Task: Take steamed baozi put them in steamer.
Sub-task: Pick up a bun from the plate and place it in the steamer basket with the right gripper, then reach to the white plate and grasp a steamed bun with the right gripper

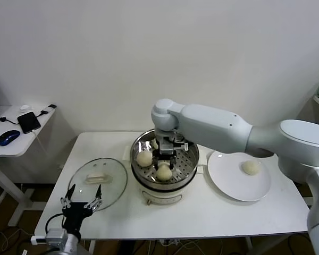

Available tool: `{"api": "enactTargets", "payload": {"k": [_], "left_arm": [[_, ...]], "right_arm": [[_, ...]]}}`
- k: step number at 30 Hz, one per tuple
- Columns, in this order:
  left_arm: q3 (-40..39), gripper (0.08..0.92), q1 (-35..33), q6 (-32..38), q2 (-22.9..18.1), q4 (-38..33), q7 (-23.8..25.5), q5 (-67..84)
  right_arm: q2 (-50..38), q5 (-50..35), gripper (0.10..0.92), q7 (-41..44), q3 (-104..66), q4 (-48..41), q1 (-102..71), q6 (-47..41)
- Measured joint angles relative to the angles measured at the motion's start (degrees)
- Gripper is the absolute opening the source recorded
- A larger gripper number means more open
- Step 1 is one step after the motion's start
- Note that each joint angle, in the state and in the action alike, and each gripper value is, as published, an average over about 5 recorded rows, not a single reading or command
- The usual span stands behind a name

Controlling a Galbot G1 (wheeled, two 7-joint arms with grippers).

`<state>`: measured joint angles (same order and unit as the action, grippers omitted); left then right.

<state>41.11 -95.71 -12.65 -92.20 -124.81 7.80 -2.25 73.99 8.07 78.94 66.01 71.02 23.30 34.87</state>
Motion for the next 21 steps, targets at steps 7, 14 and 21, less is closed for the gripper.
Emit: {"api": "enactTargets", "payload": {"k": [7, 14, 21], "left_arm": [[-0.1, 0.823, -0.1, -0.1, 0.0, 0.0, 0.1, -0.1], [-0.1, 0.823, -1.0, -0.1, 0.0, -0.7, 0.1, -0.4], [-0.1, 0.823, -1.6, -0.2, 0.0, -1.4, 0.1, -0.7]], "right_arm": [[-0.8, -0.6, 0.702, 0.6, 0.8, 2.2, 0.2, -2.2], [-2.8, -0.5, 0.818, 2.0, -1.2, 4.0, 0.8, -6.1], [-8.0, -1.8, 0.823, 4.0, -6.3, 5.2, 2.3, -12.9]]}}
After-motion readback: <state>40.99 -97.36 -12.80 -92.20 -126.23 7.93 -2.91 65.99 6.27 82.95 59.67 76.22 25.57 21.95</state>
